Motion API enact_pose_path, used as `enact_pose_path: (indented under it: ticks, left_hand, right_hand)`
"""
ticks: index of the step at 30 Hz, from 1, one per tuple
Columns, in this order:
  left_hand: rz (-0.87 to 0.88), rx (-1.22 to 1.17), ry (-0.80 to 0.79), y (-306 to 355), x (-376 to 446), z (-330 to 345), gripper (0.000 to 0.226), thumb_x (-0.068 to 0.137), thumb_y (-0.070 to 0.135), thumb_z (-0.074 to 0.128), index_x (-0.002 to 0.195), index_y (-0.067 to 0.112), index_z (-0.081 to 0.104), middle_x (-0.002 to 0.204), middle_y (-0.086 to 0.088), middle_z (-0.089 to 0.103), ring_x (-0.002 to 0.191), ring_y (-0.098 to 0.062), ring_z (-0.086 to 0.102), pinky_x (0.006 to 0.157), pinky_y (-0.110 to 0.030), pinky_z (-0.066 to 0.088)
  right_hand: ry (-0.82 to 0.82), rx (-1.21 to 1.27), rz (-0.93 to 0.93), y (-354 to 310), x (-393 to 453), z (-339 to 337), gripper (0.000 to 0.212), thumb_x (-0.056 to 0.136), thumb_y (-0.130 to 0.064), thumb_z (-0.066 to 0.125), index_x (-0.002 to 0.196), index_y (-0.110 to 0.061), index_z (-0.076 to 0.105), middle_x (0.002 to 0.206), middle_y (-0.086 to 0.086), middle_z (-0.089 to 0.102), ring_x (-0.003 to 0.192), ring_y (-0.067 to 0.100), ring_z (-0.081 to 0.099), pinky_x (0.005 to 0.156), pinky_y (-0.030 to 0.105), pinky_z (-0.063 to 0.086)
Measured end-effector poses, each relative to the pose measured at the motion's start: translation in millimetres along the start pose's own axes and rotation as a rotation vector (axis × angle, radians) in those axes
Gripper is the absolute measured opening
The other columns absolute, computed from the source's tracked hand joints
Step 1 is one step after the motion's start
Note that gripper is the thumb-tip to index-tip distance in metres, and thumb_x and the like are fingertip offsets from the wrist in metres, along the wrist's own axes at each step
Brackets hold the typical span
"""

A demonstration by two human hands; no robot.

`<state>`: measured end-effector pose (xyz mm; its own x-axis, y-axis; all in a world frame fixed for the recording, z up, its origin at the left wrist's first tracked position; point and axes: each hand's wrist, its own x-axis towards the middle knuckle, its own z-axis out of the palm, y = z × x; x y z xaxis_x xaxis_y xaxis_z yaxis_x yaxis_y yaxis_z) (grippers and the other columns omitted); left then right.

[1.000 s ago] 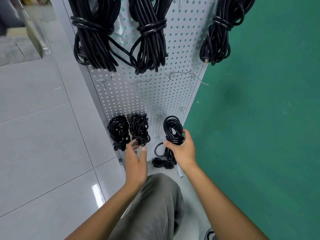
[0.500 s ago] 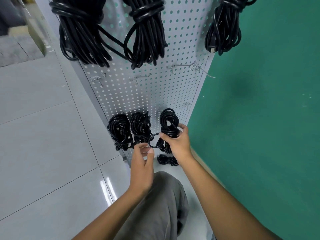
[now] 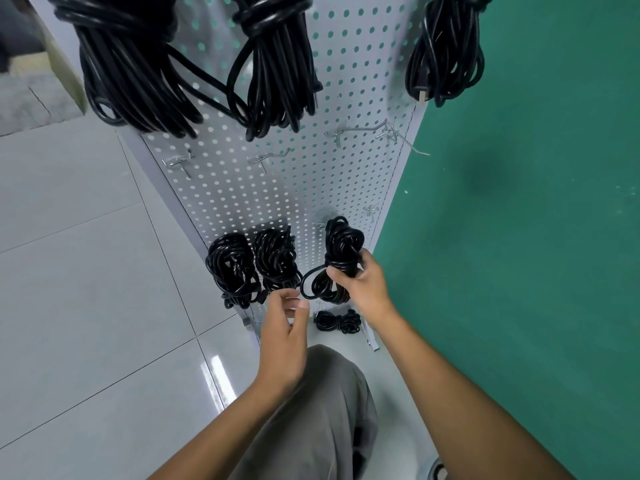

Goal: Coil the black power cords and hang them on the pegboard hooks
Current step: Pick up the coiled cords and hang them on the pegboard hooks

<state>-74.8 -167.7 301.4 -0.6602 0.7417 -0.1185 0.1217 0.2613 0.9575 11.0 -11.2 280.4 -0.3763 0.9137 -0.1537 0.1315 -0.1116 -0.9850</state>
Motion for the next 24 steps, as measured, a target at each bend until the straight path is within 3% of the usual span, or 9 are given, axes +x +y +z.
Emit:
enact_pose_path:
  ticks: [3, 7, 12, 14, 19, 24]
  left_hand:
    - [0.007, -0.002, 0.001, 4, 1, -1, 0.014, 0.107, 0.029, 0.052, 0.119, 0.023, 0.054, 0.110, 0.008, 0.063, 0.097, 0.007, 0.057, 0.077, -0.005, 0.042]
    - [0.034, 0.009, -0.006, 7, 3, -5, 0.012, 0.106, 0.031, 0.052, 0.118, 0.027, 0.054, 0.110, 0.010, 0.063, 0.100, 0.005, 0.057, 0.078, -0.008, 0.043]
    - [0.037, 0.027, -0.022, 1, 7, -7, 0.011, 0.106, 0.032, 0.053, 0.117, 0.029, 0.055, 0.110, 0.010, 0.064, 0.103, 0.002, 0.058, 0.079, -0.007, 0.043]
    - [0.032, 0.032, -0.027, -1, 8, -5, 0.013, 0.106, 0.032, 0.053, 0.117, 0.027, 0.055, 0.111, 0.010, 0.065, 0.104, 0.002, 0.058, 0.080, -0.007, 0.042]
    - [0.044, 0.038, -0.028, 1, 10, 0, 0.014, 0.106, 0.032, 0.053, 0.118, 0.027, 0.055, 0.112, 0.012, 0.063, 0.104, 0.002, 0.057, 0.082, -0.014, 0.043]
    - [0.056, 0.046, -0.026, 2, 12, -2, 0.012, 0.106, 0.031, 0.054, 0.116, 0.028, 0.056, 0.110, 0.013, 0.063, 0.101, 0.001, 0.058, 0.085, -0.023, 0.047]
  right_hand:
    - [-0.031, -0.024, 0.007, 1, 8, 4, 0.044, 0.082, -0.007, 0.084, 0.121, -0.014, 0.064, 0.107, -0.009, 0.073, 0.098, 0.001, 0.069, 0.087, 0.019, 0.054]
    - [-0.081, -0.038, -0.005, -10, 17, 2, 0.046, 0.081, -0.006, 0.084, 0.122, -0.014, 0.065, 0.107, -0.009, 0.073, 0.092, -0.007, 0.068, 0.078, 0.008, 0.051]
    - [-0.234, -0.142, 0.017, -9, 18, -6, 0.052, 0.084, -0.017, 0.083, 0.129, -0.022, 0.058, 0.123, -0.006, 0.068, 0.113, 0.008, 0.064, 0.098, 0.025, 0.048]
    - [-0.207, -0.177, 0.021, -5, 15, -2, 0.055, 0.083, -0.018, 0.084, 0.130, -0.020, 0.055, 0.126, -0.004, 0.066, 0.116, 0.012, 0.062, 0.101, 0.028, 0.048]
    - [-0.099, -0.139, 0.006, -3, 16, 8, 0.045, 0.082, -0.010, 0.083, 0.115, -0.021, 0.055, 0.113, -0.005, 0.068, 0.099, 0.002, 0.064, 0.082, 0.016, 0.048]
    - [-0.112, -0.092, -0.015, -8, 25, 12, 0.046, 0.080, -0.006, 0.084, 0.119, -0.018, 0.064, 0.110, -0.006, 0.072, 0.096, -0.002, 0.067, 0.079, 0.010, 0.051]
